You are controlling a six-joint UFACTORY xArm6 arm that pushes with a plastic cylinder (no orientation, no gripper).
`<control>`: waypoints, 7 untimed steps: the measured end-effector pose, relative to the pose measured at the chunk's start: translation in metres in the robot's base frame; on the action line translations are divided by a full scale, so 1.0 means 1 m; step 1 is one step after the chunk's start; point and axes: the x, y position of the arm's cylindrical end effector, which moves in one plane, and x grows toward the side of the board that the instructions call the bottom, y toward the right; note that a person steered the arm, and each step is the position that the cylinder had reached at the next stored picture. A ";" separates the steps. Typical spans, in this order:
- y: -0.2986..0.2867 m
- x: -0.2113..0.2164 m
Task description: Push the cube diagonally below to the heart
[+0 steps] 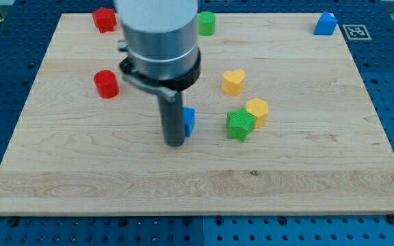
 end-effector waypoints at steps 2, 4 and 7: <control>0.044 -0.034; -0.070 -0.038; -0.180 -0.107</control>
